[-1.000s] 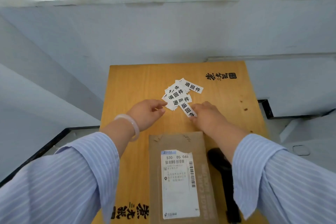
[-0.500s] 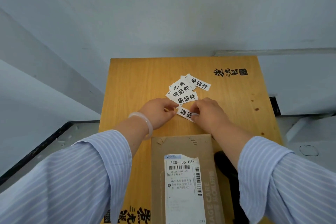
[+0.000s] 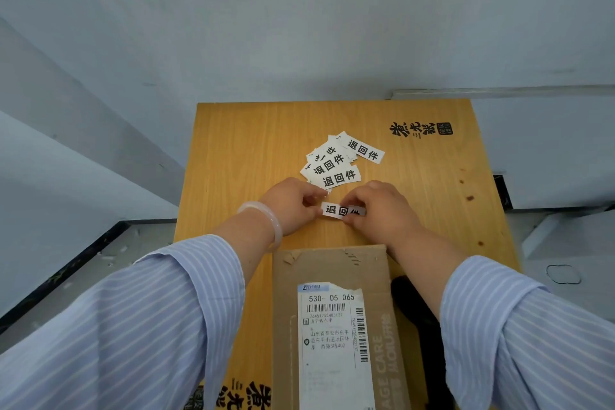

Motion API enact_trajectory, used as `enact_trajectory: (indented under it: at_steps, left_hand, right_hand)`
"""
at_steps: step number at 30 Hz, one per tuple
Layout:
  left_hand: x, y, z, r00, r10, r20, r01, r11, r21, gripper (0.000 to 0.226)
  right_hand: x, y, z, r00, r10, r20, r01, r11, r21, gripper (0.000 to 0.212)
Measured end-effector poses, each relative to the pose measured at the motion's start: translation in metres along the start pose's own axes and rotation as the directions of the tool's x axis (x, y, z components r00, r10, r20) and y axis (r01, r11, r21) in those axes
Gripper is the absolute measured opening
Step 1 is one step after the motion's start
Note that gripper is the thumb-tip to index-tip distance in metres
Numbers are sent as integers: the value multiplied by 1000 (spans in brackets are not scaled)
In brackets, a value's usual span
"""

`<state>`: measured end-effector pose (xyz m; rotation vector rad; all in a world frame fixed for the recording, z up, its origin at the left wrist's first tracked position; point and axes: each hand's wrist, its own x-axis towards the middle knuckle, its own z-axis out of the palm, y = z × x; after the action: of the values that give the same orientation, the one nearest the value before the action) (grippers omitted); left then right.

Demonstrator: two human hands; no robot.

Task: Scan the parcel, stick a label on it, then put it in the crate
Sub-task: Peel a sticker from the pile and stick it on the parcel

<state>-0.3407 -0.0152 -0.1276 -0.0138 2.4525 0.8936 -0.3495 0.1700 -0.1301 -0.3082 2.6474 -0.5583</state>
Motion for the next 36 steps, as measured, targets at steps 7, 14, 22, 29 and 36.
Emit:
enact_trajectory:
  at_steps: [7, 14, 22, 29, 36]
  left_hand:
    - [3, -2, 3, 998, 67, 19, -68, 994, 86, 29]
    - [6, -3, 7, 997, 80, 18, -82, 984, 161, 28]
    - [3, -2, 4, 995, 11, -101, -22, 994, -103, 31]
    - [-29, 28, -33, 990, -65, -126, 4, 903, -430, 14]
    - [-86, 60, -63, 970, -69, -231, -84, 801, -592, 9]
  right_hand:
    - [0, 1, -2, 999, -51, 13, 51, 999, 2, 18]
    - [3, 4, -1, 996, -81, 25, 78, 990, 116, 16]
    - [0, -3, -21, 998, 47, -45, -17, 851, 526, 24]
    - [-15, -31, -67, 995, -8, -96, 67, 777, 626, 23]
    - [-60, -60, -105, 990, 140, -21, -60, 545, 837, 16]
